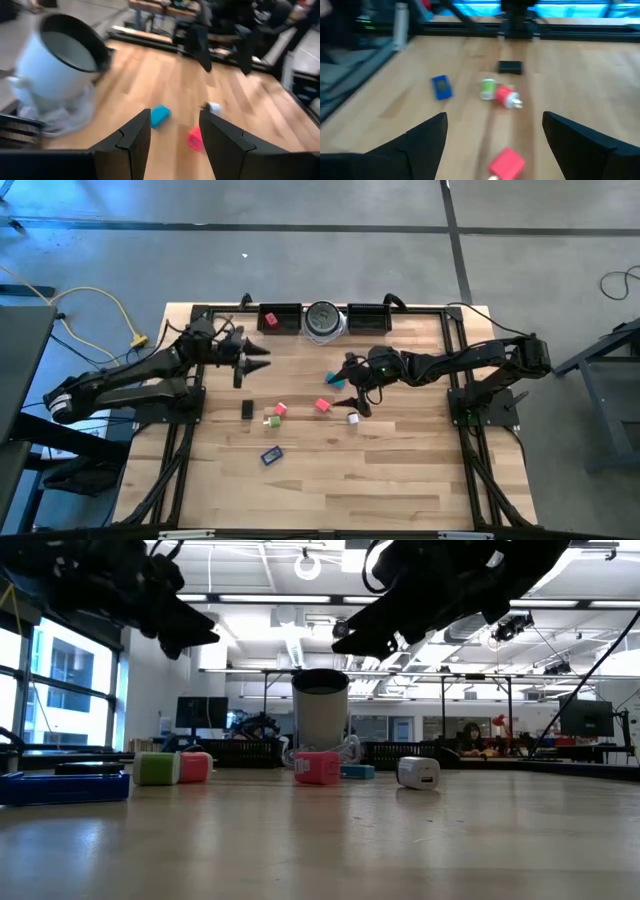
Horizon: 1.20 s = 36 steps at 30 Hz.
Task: Pick & Place Office items
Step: Put the light blue digital clock into the right black basket
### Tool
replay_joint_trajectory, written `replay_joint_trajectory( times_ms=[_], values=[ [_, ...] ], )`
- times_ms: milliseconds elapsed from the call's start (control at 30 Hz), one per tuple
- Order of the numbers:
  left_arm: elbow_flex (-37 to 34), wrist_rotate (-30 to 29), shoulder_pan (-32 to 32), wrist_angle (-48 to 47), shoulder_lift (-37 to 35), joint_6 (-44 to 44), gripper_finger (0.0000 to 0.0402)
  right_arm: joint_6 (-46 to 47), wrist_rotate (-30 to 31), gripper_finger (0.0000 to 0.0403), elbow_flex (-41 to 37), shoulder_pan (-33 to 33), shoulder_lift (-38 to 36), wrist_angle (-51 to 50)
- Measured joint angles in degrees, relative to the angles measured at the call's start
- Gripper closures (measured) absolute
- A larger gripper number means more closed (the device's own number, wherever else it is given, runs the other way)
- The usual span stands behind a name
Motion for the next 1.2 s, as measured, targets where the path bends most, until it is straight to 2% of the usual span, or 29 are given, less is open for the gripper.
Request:
replay_joint_trajectory(
  times_ms=[100,333,467,633,833,1067,1200],
  values=[
    [-0.02,0.17,-3.54,-2.01,-0.94,-2.0,0.0238,1.0,-4.04,0.0089,0.0,0.02,0.0,0.02],
    [-0.02,5.04,-12.46,-1.98,-1.21,-4.06,0.0238,4.37,-12.02,0.0089,0.0,0.02,-2.04,1.39],
    [-0.02,2.72,-16.87,-1.87,-3.02,-2.54,0.0238,5.19,-13.21,0.0089,0.0,0.02,-5.38,2.07],
    [-0.02,-4.72,-20.56,-0.84,-8.23,-1.06,0.0238,6.1,-9.42,0.0089,0.0,0.02,-9.36,2.78],
    [-0.02,-14.82,-24.65,-4.86,-14.06,-0.02,0.0238,7.33,-4.83,0.0089,0.04,0.02,-10.92,-2.74],
    [-0.02,-19.23,-29.22,-12.87,-16.25,-2.58,0.0238,6.82,0.04,0.0089,0.0,0.66,-10.8,-12.83],
    [-0.02,-20.81,-31.11,-15.18,-16.1,-4.52,0.0238,6.16,2.79,0.0089,-0.02,1.87,-10.78,-14.1]
  ],
)
